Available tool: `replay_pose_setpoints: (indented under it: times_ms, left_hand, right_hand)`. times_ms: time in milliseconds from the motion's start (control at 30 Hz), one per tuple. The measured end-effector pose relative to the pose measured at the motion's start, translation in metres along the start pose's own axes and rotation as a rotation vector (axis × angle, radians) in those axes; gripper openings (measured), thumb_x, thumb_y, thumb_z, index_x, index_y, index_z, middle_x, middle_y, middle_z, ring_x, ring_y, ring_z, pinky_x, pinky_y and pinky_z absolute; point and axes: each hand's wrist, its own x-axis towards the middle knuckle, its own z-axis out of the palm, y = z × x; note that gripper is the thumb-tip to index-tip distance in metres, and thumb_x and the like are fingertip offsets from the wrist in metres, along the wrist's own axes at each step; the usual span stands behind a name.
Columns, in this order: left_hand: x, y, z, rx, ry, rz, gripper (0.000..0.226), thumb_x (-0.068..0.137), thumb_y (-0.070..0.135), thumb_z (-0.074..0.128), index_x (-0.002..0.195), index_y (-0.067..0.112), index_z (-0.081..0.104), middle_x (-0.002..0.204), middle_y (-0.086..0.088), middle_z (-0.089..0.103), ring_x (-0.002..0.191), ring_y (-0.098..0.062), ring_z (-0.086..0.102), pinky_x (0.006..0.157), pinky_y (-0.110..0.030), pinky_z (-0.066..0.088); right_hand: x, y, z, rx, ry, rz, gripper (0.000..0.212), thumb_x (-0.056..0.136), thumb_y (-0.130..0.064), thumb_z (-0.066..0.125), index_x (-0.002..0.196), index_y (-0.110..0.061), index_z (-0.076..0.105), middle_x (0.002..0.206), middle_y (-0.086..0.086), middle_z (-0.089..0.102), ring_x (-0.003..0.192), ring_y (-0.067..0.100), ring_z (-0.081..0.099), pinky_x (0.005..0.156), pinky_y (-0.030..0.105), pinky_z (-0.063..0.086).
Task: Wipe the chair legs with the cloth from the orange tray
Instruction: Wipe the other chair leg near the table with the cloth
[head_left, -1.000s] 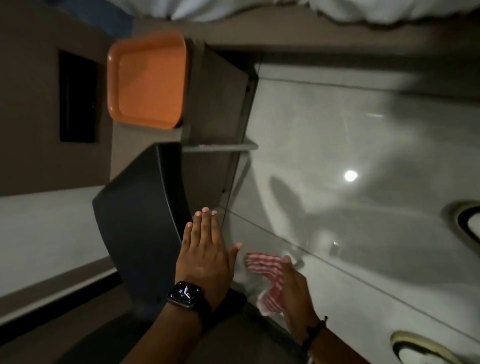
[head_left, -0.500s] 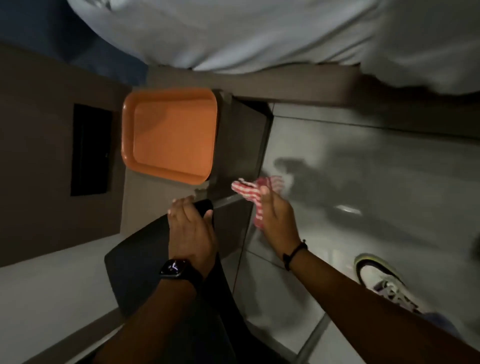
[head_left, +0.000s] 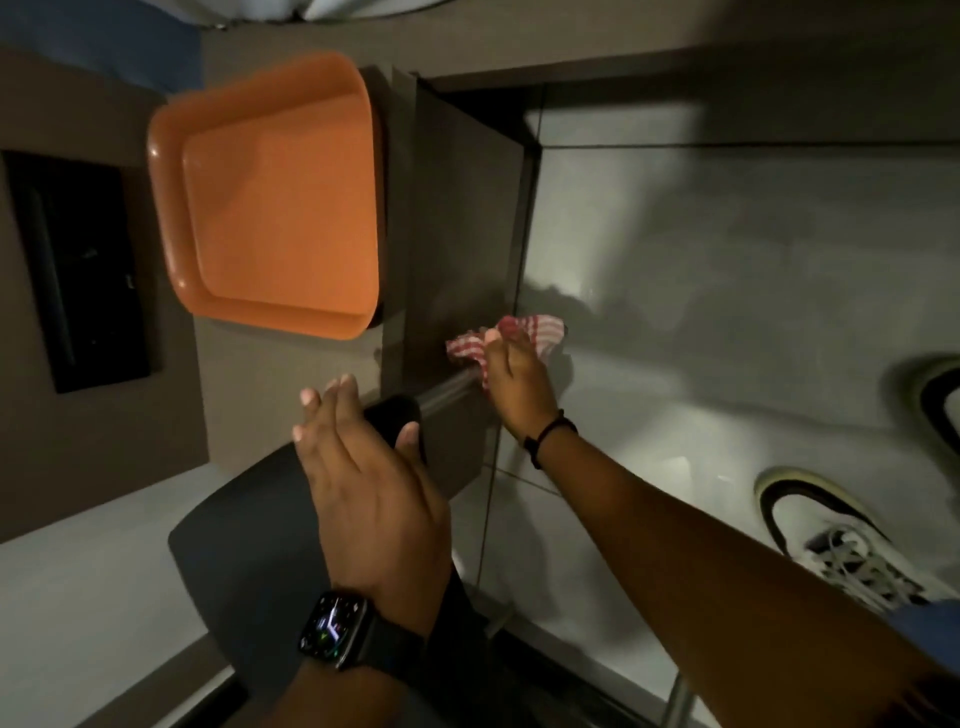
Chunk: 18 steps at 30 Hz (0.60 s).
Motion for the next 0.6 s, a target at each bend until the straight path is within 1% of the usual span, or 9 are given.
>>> replay_pose_setpoints:
  times_ms: [67, 167, 233, 300, 333, 400, 467, 533, 600]
  left_hand:
    - [0.000, 0.002, -0.002, 0.004, 0.003, -0.006, 0.056, 0.105, 0.029, 0.035, 0.151, -0.001, 0.025, 0.156, -0.025, 0.032, 0.154, -0.033, 0.015, 0.126, -0.050, 0.011]
    - [0.001, 0.010, -0.005, -0.011, -0.007, -0.050, 0.057, 0.105, 0.025, 0.038, 0.152, -0.003, 0.024, 0.158, -0.026, 0.031, 0.154, -0.033, 0.014, 0.125, -0.053, 0.012]
    - [0.001, 0.011, -0.006, -0.006, -0.014, -0.056, 0.057, 0.104, 0.024, 0.037, 0.152, -0.003, 0.023, 0.159, -0.025, 0.030, 0.154, -0.033, 0.013, 0.124, -0.053, 0.012]
    - [0.001, 0.009, -0.003, 0.015, -0.008, -0.051, 0.058, 0.104, 0.027, 0.034, 0.152, -0.003, 0.022, 0.160, -0.024, 0.029, 0.154, -0.032, 0.013, 0.125, -0.051, 0.011]
    - [0.001, 0.007, -0.002, 0.021, 0.000, -0.054, 0.058, 0.103, 0.028, 0.033, 0.152, -0.002, 0.022, 0.160, -0.024, 0.030, 0.154, -0.032, 0.014, 0.126, -0.050, 0.011]
    - [0.001, 0.006, 0.001, 0.022, 0.025, -0.065, 0.057, 0.104, 0.027, 0.032, 0.152, -0.001, 0.023, 0.159, -0.023, 0.030, 0.154, -0.032, 0.015, 0.126, -0.046, 0.010]
    - [0.001, 0.006, 0.002, 0.032, 0.040, -0.062, 0.054, 0.104, 0.023, 0.035, 0.152, -0.001, 0.024, 0.158, -0.024, 0.032, 0.154, -0.032, 0.016, 0.126, -0.046, 0.011]
    - [0.001, 0.008, 0.001, 0.032, 0.039, -0.054, 0.056, 0.103, 0.020, 0.039, 0.152, -0.003, 0.024, 0.158, -0.025, 0.032, 0.153, -0.033, 0.017, 0.126, -0.047, 0.011]
    - [0.001, 0.010, -0.001, 0.036, 0.028, -0.066, 0.056, 0.103, 0.019, 0.041, 0.152, -0.003, 0.024, 0.158, -0.025, 0.032, 0.153, -0.033, 0.017, 0.126, -0.047, 0.011]
  right_hand:
    - [-0.036, -0.016, 0.012, 0.015, -0.026, -0.105, 0.041, 0.118, -0.017, 0.038, 0.141, 0.000, 0.067, 0.148, 0.020, 0.068, 0.145, 0.035, 0.060, 0.128, 0.048, 0.042]
    - [-0.090, -0.028, 0.033, 0.018, -0.088, -0.387, 0.042, 0.117, -0.023, 0.036, 0.145, -0.018, 0.066, 0.152, 0.003, 0.068, 0.152, 0.021, 0.054, 0.132, 0.044, 0.038]
    - [-0.083, -0.025, 0.034, -0.043, -0.123, -0.464, 0.045, 0.115, -0.026, 0.033, 0.149, -0.024, 0.063, 0.157, 0.003, 0.063, 0.157, 0.020, 0.048, 0.134, 0.041, 0.032]
    - [-0.053, -0.011, 0.028, -0.065, -0.077, -0.327, 0.045, 0.116, -0.026, 0.034, 0.154, -0.024, 0.057, 0.166, 0.010, 0.053, 0.162, 0.026, 0.039, 0.136, 0.044, 0.026]
    - [-0.033, -0.002, 0.025, -0.050, -0.040, -0.215, 0.045, 0.117, -0.023, 0.034, 0.156, -0.018, 0.055, 0.168, 0.014, 0.048, 0.163, 0.029, 0.036, 0.137, 0.047, 0.024]
    - [0.014, 0.009, 0.012, -0.061, -0.010, -0.004, 0.046, 0.118, -0.019, 0.035, 0.156, -0.002, 0.053, 0.167, 0.020, 0.049, 0.162, 0.034, 0.039, 0.136, 0.047, 0.026]
    - [0.041, 0.008, -0.001, -0.053, -0.031, 0.127, 0.048, 0.118, -0.020, 0.034, 0.153, 0.004, 0.055, 0.163, 0.024, 0.053, 0.159, 0.036, 0.043, 0.134, 0.044, 0.028]
    - [0.030, -0.002, -0.004, -0.062, -0.038, 0.136, 0.053, 0.117, -0.029, 0.033, 0.156, 0.001, 0.053, 0.167, 0.021, 0.049, 0.162, 0.035, 0.038, 0.136, 0.044, 0.024]
    - [-0.021, -0.018, 0.009, -0.018, -0.121, 0.010, 0.061, 0.111, -0.045, 0.030, 0.155, -0.011, 0.056, 0.171, 0.015, 0.044, 0.165, 0.030, 0.033, 0.138, 0.044, 0.020]
